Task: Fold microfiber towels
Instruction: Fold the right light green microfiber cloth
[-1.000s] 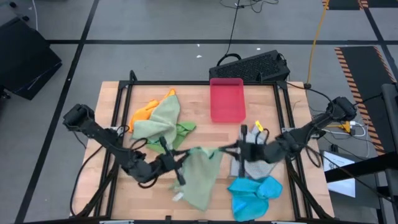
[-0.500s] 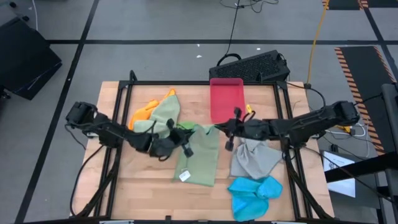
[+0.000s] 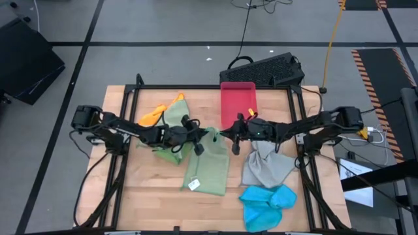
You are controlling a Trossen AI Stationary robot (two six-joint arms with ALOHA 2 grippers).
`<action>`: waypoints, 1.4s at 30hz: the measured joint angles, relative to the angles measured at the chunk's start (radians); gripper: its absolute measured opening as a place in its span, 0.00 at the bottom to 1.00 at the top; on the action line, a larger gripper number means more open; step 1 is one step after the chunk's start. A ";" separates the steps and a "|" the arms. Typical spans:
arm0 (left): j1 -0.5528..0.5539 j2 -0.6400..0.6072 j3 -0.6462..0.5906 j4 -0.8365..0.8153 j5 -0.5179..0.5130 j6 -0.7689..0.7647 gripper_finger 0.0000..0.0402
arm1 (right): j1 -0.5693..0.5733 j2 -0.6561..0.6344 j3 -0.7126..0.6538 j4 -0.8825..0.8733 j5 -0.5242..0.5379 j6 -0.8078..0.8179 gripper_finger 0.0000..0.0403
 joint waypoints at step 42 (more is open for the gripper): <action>-0.010 0.000 0.000 0.018 0.188 0.200 0.03 | -0.001 0.021 0.000 -0.003 -0.010 0.013 0.01</action>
